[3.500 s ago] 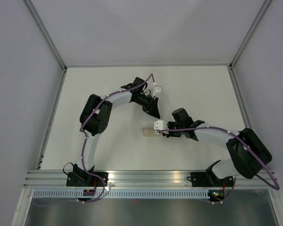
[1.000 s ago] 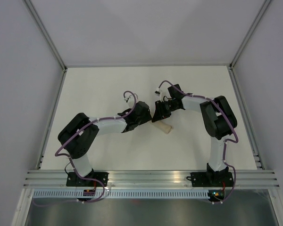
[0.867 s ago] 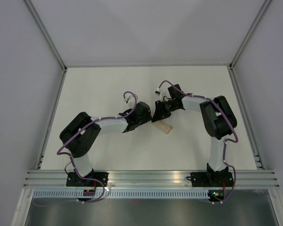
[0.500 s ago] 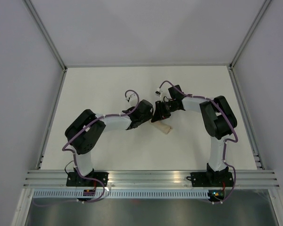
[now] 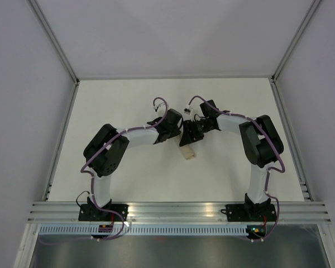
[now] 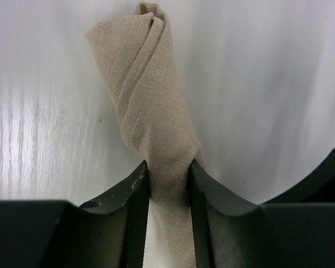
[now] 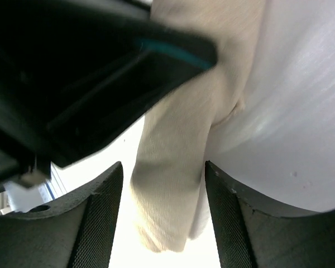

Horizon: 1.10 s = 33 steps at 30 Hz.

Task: Fold the napkin, place the utensils inside, and roll it up
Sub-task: Roll the napkin at the center of the board.

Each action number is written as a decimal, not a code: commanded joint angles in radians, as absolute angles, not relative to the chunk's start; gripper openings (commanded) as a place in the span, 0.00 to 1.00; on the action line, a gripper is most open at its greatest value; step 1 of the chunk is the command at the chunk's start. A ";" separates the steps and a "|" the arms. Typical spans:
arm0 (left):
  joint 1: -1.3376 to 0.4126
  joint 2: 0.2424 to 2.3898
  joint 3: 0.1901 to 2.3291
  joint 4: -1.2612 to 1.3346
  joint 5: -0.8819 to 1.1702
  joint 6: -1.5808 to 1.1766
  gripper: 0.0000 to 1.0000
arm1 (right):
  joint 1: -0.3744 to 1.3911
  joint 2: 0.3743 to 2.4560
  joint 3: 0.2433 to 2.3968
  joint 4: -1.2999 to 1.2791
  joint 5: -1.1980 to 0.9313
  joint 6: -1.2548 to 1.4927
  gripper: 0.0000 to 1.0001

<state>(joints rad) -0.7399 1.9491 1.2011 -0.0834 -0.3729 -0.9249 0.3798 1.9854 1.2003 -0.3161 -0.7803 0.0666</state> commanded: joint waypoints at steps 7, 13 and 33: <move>-0.689 2.052 1.400 -0.225 -0.244 -0.592 0.35 | 0.304 1.859 1.238 -0.371 -0.716 0.023 0.66; -0.675 2.118 1.500 -0.297 -0.186 -0.450 0.40 | 0.249 1.795 1.247 -0.365 -0.700 0.018 0.67; -0.646 2.135 1.589 -0.304 -0.111 -0.330 0.59 | 0.209 1.769 1.209 -0.290 -0.640 0.009 0.68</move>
